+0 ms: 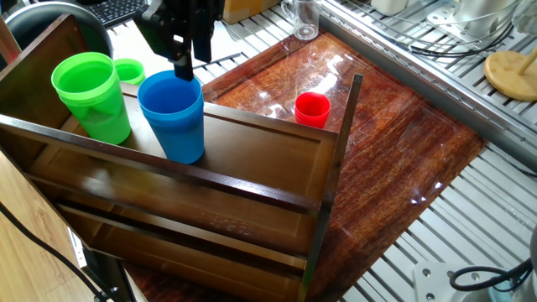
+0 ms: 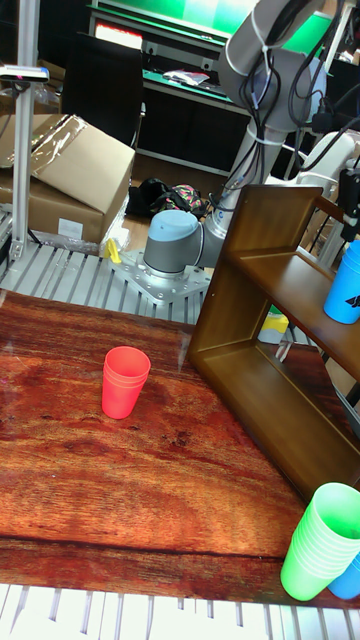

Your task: Take the cups off the shelf and stack them together

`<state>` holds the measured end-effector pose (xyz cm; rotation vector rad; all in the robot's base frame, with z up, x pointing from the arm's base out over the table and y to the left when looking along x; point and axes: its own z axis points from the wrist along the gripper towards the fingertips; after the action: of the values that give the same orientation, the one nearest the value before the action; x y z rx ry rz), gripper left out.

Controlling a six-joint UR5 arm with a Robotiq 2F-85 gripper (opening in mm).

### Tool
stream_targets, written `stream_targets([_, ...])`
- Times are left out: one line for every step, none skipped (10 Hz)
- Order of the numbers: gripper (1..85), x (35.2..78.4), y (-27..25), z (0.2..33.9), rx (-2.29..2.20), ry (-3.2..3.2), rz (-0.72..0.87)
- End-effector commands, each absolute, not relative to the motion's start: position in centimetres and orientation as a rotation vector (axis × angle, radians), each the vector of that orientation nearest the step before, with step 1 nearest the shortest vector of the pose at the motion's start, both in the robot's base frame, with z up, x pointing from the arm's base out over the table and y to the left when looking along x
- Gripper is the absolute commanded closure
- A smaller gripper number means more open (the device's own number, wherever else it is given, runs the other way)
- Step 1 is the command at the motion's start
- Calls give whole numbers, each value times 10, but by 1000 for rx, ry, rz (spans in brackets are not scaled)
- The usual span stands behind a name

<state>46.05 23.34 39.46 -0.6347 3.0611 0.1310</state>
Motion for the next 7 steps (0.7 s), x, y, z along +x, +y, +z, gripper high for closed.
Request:
stream_targets([460,465,238,388,-644,3049,137])
stream_targets([460,466,239,383,-645,3043,135])
stream_targets([460,468,238,379,-651,3037,128])
stream_targets([460,471,238,374,-656,3031,121])
stream_targets([460,474,238,370,-664,3022,118])
stream_targets([460,477,239,365,-666,3012,117])
stream_targets([460,478,239,361,-676,3004,119])
